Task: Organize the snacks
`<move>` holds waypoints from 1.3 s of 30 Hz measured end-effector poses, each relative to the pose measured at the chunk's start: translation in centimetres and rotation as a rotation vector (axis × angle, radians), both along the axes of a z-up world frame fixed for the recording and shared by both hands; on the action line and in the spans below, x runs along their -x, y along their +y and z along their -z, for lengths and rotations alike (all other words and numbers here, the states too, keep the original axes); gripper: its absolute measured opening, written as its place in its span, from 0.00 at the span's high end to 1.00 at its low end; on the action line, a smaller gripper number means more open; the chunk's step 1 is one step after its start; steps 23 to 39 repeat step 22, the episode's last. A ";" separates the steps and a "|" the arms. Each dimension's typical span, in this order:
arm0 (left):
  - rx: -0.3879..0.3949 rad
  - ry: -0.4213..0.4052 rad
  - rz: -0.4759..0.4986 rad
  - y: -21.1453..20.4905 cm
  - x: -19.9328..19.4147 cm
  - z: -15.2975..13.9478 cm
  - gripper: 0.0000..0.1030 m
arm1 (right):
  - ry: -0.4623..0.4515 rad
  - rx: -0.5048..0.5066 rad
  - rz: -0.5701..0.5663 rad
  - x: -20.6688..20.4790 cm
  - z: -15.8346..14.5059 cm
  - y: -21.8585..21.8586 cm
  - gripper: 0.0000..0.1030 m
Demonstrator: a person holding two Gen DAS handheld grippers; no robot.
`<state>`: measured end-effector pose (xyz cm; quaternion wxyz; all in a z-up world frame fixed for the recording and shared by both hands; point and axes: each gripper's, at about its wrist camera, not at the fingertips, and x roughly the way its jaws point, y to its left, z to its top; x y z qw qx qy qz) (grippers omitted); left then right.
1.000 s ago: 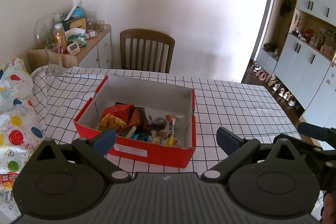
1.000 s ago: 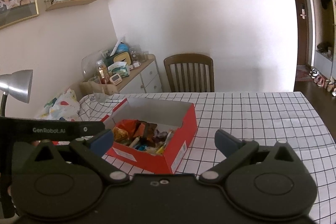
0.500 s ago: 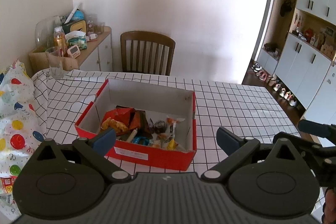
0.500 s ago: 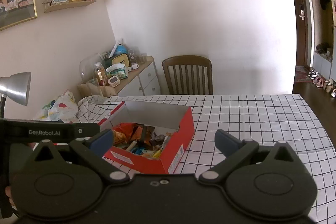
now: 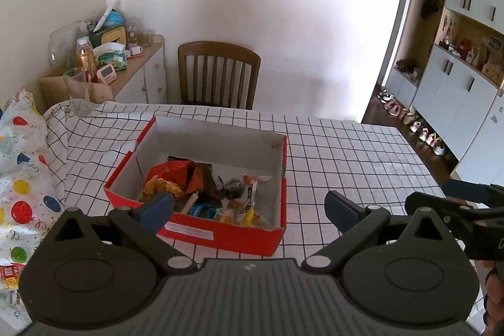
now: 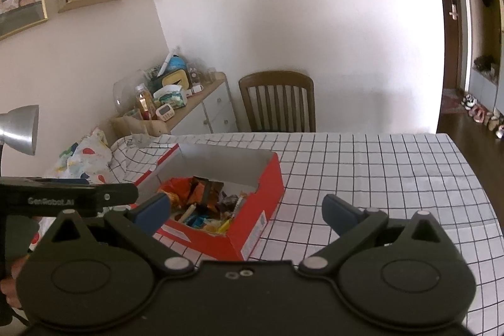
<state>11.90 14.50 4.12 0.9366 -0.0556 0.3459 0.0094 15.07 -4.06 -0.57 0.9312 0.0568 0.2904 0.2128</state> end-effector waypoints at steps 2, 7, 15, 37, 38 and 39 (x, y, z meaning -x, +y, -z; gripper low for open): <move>-0.001 0.004 -0.003 -0.2 -0.2 0.0 0.00 | 0.011 -0.004 -0.007 -0.5 0.0 -0.3 0.00; -0.006 0.008 -0.012 -0.7 -1.1 0.0 0.00 | 0.013 0.008 -0.039 -1.7 -0.4 -0.4 0.00; 0.006 0.025 -0.049 -0.5 -4.4 0.1 0.00 | 0.050 0.039 -0.099 -5.7 -0.7 0.8 0.00; 0.007 0.000 -0.102 0.2 -6.0 0.1 0.00 | 0.071 0.011 -0.068 -9.7 -1.5 0.1 0.00; 0.007 0.000 -0.102 0.2 -6.0 0.1 0.00 | 0.071 0.011 -0.068 -9.7 -1.5 0.1 0.00; 0.007 0.000 -0.102 0.2 -6.0 0.1 0.00 | 0.071 0.011 -0.068 -9.7 -1.5 0.1 0.00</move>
